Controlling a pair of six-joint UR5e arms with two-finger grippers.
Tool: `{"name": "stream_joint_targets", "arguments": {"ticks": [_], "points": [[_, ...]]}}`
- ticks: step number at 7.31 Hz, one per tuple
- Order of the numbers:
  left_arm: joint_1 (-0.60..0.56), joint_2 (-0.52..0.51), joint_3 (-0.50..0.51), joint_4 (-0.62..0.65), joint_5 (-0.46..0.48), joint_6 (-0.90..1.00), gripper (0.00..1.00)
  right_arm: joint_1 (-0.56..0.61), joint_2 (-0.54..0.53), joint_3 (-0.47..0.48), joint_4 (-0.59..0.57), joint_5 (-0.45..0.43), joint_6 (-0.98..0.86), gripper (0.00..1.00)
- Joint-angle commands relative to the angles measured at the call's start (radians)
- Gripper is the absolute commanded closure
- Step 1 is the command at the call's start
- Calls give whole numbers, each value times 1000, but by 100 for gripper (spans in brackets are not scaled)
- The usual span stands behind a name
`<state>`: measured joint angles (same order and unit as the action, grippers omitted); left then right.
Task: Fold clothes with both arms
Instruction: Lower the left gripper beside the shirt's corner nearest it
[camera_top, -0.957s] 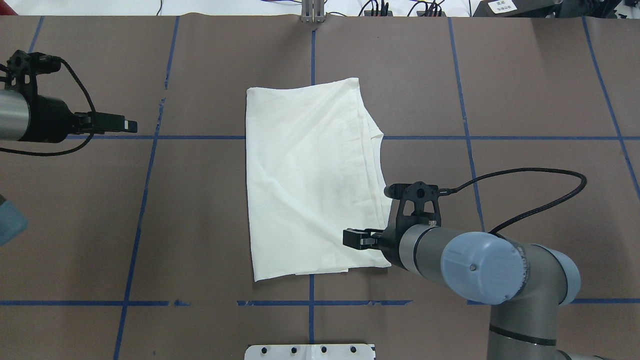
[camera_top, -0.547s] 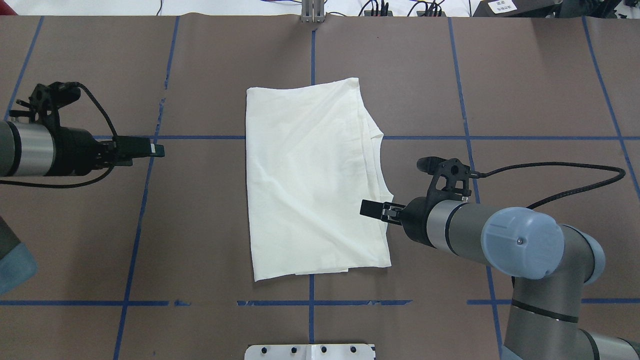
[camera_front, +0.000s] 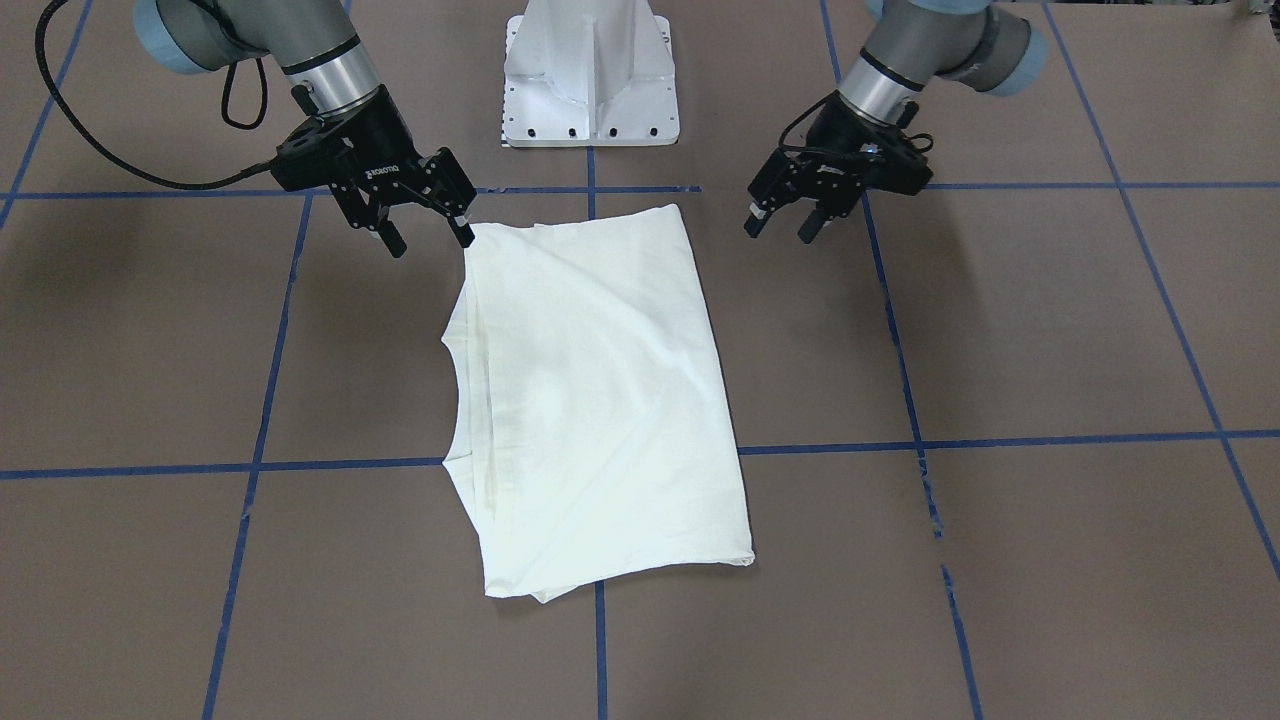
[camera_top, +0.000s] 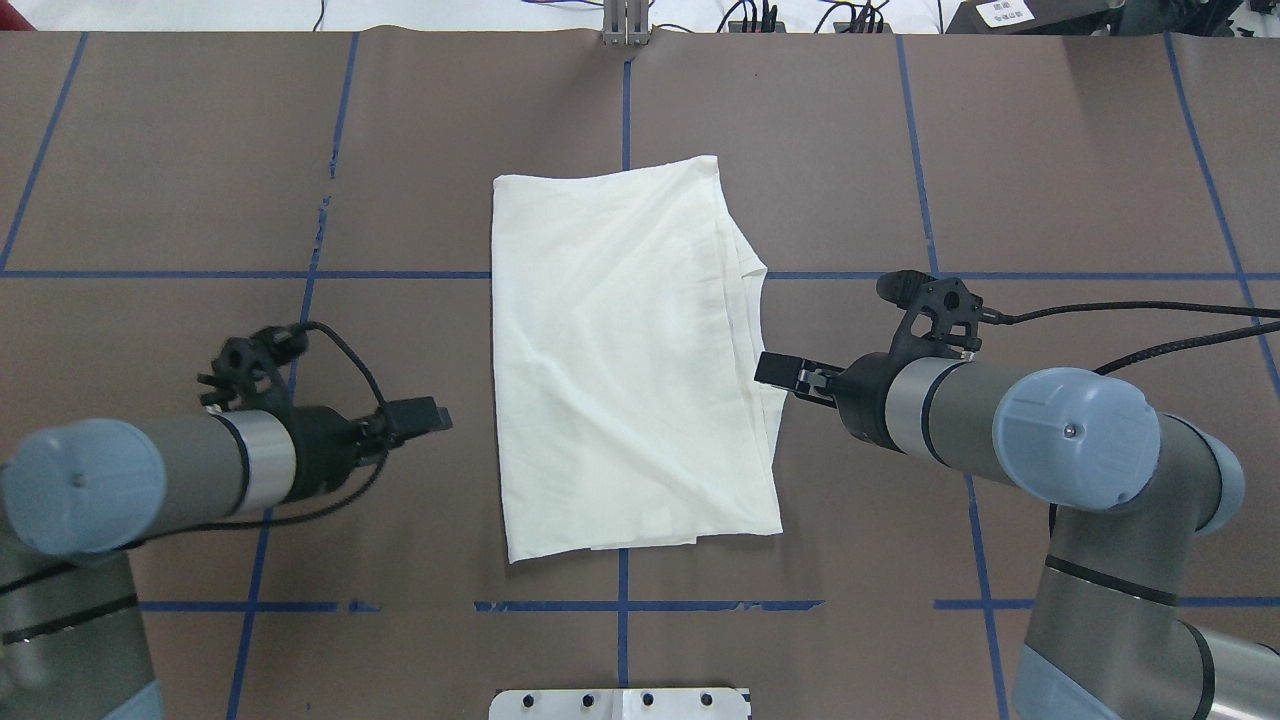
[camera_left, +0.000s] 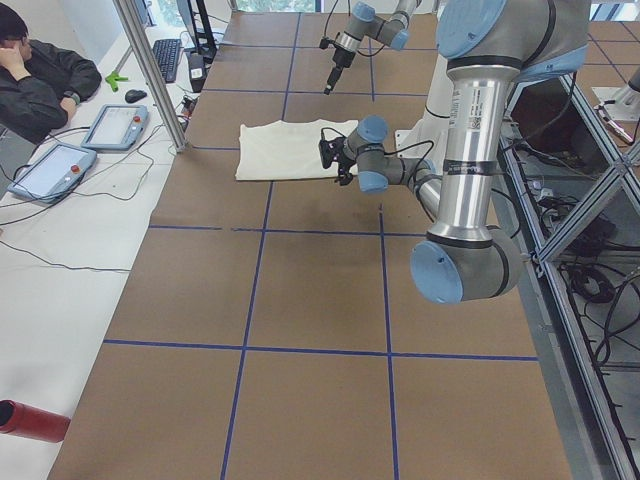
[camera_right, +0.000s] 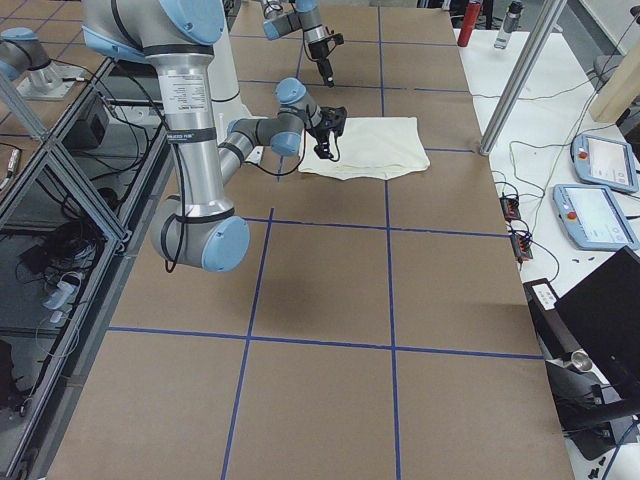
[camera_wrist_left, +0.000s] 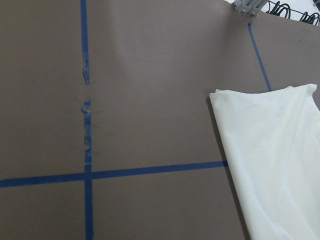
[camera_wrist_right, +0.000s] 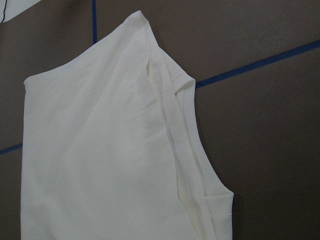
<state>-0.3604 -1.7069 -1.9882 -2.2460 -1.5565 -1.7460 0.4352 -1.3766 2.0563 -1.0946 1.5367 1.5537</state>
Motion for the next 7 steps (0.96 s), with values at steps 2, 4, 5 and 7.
{"name": "stream_joint_targets", "arguments": {"ticks": [2, 4, 5, 7], "points": [[156, -114, 39, 91, 127, -309, 19, 2, 1, -1, -1, 2, 2, 0], [161, -137, 90, 91, 127, -306, 19, 2, -1, -1, 1, 2, 3, 0], [170, -157, 113, 92, 125, -306, 19, 2, -1, -1, 1, 0, 3, 0], [182, -172, 138, 92, 127, -308, 18, 2, 1, -1, 1, 0, 3, 0]]}}
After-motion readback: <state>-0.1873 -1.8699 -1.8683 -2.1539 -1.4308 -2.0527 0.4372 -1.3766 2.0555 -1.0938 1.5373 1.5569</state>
